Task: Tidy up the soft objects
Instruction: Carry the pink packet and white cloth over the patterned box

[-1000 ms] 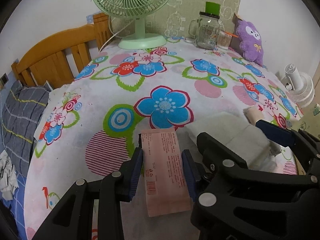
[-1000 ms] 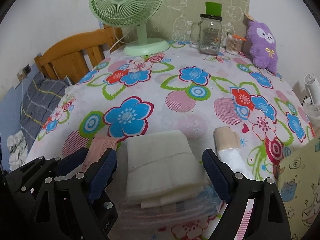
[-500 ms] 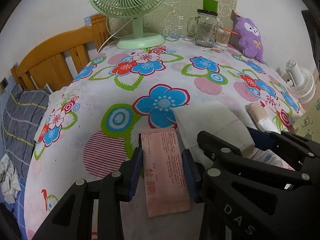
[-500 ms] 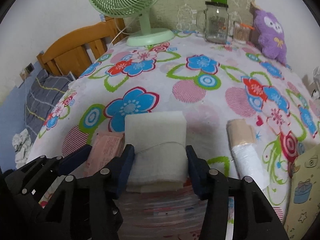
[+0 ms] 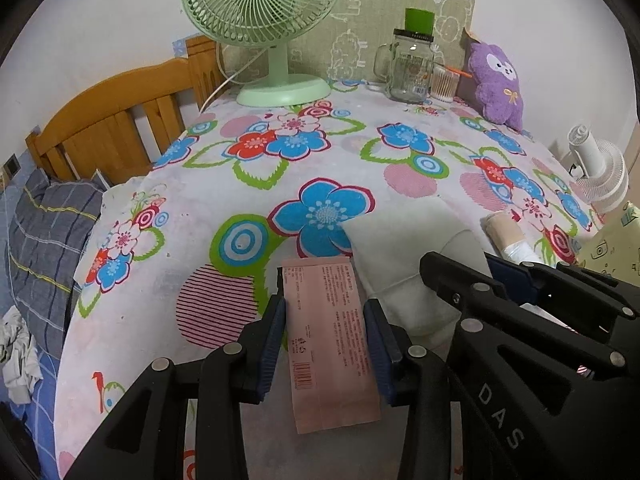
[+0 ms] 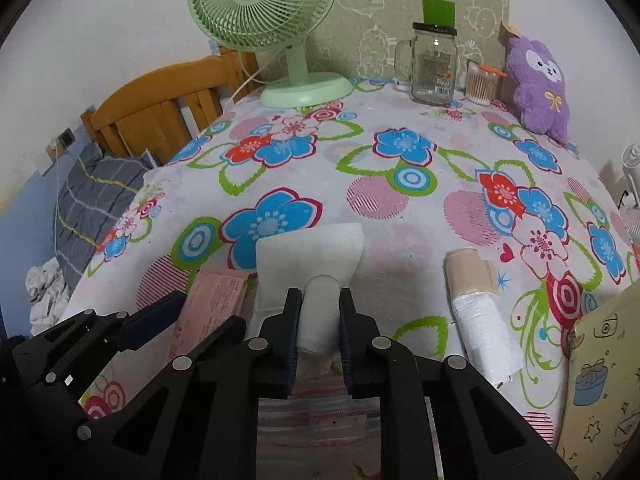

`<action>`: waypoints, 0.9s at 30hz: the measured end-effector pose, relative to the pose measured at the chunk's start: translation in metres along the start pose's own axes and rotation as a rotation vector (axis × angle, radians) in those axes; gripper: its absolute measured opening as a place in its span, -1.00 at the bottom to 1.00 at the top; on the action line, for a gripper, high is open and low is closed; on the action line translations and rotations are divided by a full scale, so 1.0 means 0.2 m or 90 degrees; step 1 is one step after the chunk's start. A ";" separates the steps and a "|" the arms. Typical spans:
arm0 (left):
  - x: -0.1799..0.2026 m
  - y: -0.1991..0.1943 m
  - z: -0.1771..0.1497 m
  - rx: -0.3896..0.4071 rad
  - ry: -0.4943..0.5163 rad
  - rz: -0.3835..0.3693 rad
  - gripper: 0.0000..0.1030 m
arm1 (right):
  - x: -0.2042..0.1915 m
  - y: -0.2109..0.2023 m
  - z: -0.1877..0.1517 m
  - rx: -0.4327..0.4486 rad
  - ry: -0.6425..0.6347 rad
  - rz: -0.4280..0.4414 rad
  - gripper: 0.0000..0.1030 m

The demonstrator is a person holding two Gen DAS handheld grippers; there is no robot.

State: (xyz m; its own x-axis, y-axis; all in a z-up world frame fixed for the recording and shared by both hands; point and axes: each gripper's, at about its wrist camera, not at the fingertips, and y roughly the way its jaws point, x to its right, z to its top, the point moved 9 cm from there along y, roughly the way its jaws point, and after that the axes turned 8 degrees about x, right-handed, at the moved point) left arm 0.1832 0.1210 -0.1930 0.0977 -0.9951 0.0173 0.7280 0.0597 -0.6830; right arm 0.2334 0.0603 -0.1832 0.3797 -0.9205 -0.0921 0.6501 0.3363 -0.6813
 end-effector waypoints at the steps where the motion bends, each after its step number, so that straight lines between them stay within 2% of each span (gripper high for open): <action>1: 0.00 -0.01 0.01 0.004 0.001 0.000 -0.21 | 0.00 -0.01 0.01 0.004 0.001 0.000 -0.62; 27: 0.20 -0.40 0.17 0.104 0.018 -0.007 -0.21 | 0.09 -0.48 0.13 0.101 0.013 -0.018 -0.62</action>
State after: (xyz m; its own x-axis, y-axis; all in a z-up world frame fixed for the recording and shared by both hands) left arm 0.1511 0.0799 -0.1128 0.0717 -0.9974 0.0012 0.8293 0.0589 -0.5557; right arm 0.1936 0.0168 -0.1007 0.3479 -0.9331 -0.0908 0.7562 0.3365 -0.5612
